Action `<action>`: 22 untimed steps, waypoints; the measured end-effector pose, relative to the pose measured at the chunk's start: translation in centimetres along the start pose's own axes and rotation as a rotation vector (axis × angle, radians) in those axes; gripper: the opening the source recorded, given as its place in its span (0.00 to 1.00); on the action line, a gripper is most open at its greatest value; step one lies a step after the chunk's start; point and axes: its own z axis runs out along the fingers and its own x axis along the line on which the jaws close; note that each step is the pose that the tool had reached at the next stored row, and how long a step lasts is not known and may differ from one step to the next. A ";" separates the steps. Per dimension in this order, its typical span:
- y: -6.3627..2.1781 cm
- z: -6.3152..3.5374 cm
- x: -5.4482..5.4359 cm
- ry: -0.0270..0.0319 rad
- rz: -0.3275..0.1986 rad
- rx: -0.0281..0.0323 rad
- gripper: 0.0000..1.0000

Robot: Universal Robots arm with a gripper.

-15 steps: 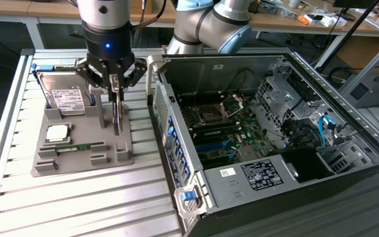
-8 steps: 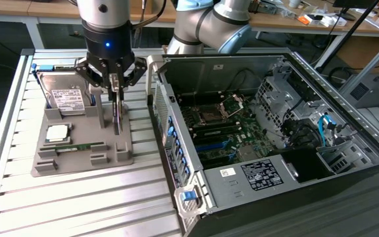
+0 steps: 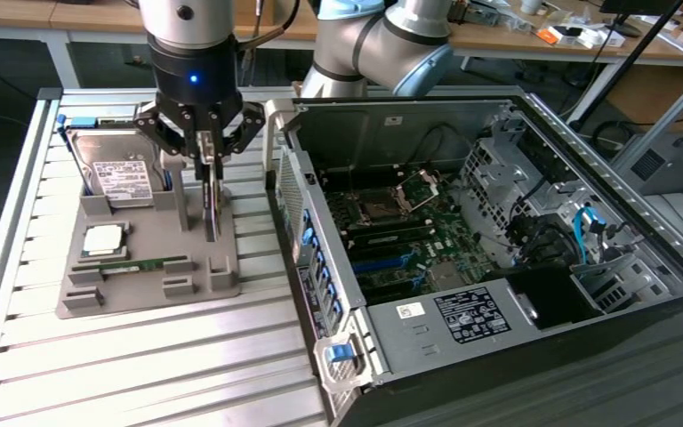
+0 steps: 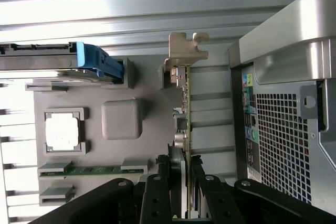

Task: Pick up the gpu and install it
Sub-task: 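Pick up the gpu and move the gpu toward the slot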

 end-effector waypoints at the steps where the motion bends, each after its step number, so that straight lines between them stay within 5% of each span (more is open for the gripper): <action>1: 0.00 -0.03 0.0 0.0001 0.000 0.0000 0.27; 22: 0.02 -0.55 0.0 0.0001 0.000 0.0000 0.27</action>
